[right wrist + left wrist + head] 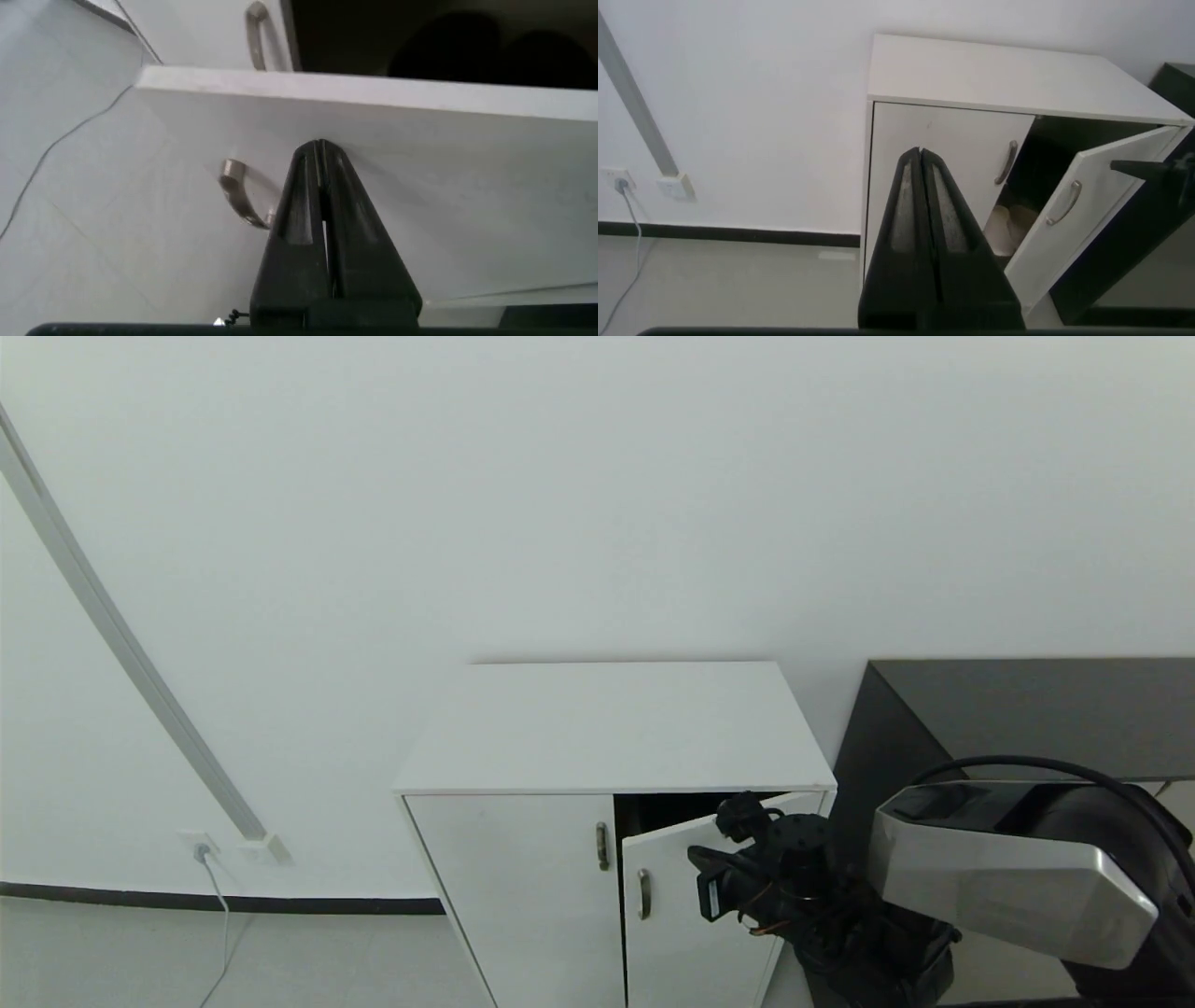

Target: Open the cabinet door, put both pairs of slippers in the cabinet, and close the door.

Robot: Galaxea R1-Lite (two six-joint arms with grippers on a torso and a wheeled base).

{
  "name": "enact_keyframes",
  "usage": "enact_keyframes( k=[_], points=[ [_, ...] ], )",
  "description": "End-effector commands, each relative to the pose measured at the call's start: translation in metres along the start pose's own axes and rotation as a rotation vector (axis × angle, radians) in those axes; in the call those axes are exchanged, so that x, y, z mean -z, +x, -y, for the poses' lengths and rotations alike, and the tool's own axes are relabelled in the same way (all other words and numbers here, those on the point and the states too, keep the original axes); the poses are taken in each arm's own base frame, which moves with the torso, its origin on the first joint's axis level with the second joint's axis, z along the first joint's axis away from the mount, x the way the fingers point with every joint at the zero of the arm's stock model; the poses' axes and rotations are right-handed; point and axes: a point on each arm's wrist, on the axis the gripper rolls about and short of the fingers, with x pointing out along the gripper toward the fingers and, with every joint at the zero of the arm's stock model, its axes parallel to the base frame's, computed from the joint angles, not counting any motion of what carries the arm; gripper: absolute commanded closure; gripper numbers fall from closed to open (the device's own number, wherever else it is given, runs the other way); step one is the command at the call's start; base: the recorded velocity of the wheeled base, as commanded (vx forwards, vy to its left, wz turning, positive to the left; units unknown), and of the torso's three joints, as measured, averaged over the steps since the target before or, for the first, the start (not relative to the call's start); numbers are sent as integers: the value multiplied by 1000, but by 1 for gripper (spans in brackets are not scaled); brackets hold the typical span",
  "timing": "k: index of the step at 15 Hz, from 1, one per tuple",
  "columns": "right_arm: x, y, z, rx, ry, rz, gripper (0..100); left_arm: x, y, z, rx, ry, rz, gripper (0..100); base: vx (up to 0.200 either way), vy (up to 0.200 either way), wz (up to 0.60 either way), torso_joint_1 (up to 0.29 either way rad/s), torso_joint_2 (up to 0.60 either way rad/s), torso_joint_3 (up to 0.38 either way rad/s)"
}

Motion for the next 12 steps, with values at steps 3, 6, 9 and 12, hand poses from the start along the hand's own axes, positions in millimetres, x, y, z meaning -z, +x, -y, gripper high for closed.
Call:
enact_keyframes(
  k=[3,6,9,12],
  points=[
    [-12,15,10,23,7,11,100,0,0,0,-1,1,0,100,0,0,0,0,0,0],
    [-17,22,14,35,11,13,100,0,0,0,-1,1,0,100,0,0,0,0,0,0],
    [-20,26,16,38,11,6,100,0,0,0,-1,1,0,100,0,0,0,0,0,0],
    [-24,30,18,44,7,7,100,0,0,0,-1,1,0,100,0,0,0,0,0,0]
  ],
)
